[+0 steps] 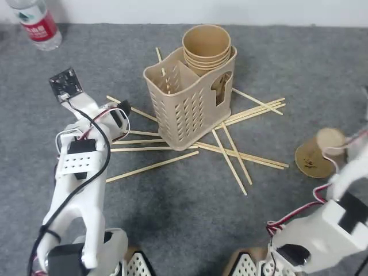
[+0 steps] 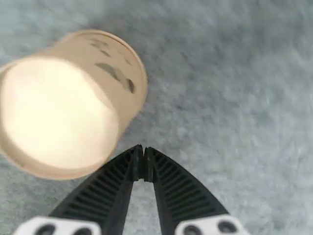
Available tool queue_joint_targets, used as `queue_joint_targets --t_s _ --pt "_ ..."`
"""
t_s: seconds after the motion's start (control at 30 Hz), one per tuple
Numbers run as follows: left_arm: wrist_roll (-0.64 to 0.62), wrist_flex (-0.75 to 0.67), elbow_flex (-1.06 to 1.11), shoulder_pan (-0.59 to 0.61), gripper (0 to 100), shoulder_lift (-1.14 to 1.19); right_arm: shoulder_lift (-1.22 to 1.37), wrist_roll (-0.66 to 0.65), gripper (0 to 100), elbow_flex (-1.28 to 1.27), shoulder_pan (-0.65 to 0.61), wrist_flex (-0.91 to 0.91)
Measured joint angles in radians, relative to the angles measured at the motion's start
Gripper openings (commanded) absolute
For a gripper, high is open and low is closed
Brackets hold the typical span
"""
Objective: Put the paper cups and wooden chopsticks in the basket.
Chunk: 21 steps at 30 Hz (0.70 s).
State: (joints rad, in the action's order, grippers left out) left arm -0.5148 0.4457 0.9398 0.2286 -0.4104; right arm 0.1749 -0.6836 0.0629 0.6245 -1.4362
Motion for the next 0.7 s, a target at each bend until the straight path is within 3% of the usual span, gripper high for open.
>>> queue_joint_targets --t_s 0.13,0.3,0.47,0.63,0.7 --pt "0.0 0.0 0.0 0.0 24 0.0 -0.028 0.101 0.8 0.002 -0.129 0.008" --pt "0.0 0.0 0.0 0.0 24 0.0 -0.118 0.12 0.8 0.003 -0.318 0.008" --pt "0.0 0.0 0.0 0.0 24 0.0 -0.241 0.135 1.8 0.0 -0.301 -0.015" --pt "0.0 0.0 0.0 0.0 24 0.0 -0.278 0.227 28.0 -0.129 -0.261 0.003" --pt "0.0 0.0 0.0 -0.009 24 0.0 -0.278 0.261 30.9 -0.192 -0.282 0.04"
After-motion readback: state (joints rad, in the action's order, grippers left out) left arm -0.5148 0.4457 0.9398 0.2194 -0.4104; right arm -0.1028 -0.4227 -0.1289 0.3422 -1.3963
